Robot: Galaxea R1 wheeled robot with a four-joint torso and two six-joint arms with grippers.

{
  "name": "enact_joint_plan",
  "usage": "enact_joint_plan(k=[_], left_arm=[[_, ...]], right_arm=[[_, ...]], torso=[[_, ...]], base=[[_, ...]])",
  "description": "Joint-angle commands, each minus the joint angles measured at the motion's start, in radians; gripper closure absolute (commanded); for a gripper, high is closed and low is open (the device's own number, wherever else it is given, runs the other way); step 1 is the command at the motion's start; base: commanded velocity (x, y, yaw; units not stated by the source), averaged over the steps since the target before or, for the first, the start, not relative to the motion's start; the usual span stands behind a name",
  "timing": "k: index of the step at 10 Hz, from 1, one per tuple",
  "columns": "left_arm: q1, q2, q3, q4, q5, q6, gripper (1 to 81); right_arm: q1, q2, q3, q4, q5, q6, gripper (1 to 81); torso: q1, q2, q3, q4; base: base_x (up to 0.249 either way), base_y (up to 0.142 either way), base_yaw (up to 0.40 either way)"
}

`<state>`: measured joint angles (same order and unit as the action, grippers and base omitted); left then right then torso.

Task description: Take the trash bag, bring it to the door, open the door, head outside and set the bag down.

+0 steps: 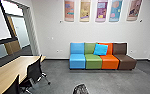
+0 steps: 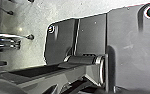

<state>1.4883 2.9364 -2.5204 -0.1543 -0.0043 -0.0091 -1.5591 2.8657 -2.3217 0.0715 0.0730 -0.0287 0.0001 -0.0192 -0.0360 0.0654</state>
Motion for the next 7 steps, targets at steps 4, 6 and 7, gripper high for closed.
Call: enact_joint_plan(k=[4, 6, 7], left_arm=[[-0.052, -0.003, 0.009, -0.005, 0.053, -0.005, 1.0], [-0.052, -0.006, 0.009, -0.007, 0.053, -0.005, 1.0], [-0.052, -0.003, 0.009, -0.007, 0.053, -0.005, 1.0]], right_arm=[[0.050, -0.007, 0.021, 0.005, -0.056, -0.002, 1.0], [0.050, -0.004, 0.018, 0.005, -0.056, -0.002, 1.0], [0.050, -0.006, 0.019, 0.004, -0.056, -0.002, 1.0]], torso=[[0.000, 0.000, 0.000, 0.000], [0.000, 0.000, 0.000, 0.000], [0.000, 0.000, 0.000, 0.000]], base=[[0.194, 0.000, 0.000], [0.195, 0.000, 0.000], [0.194, 0.000, 0.000]])
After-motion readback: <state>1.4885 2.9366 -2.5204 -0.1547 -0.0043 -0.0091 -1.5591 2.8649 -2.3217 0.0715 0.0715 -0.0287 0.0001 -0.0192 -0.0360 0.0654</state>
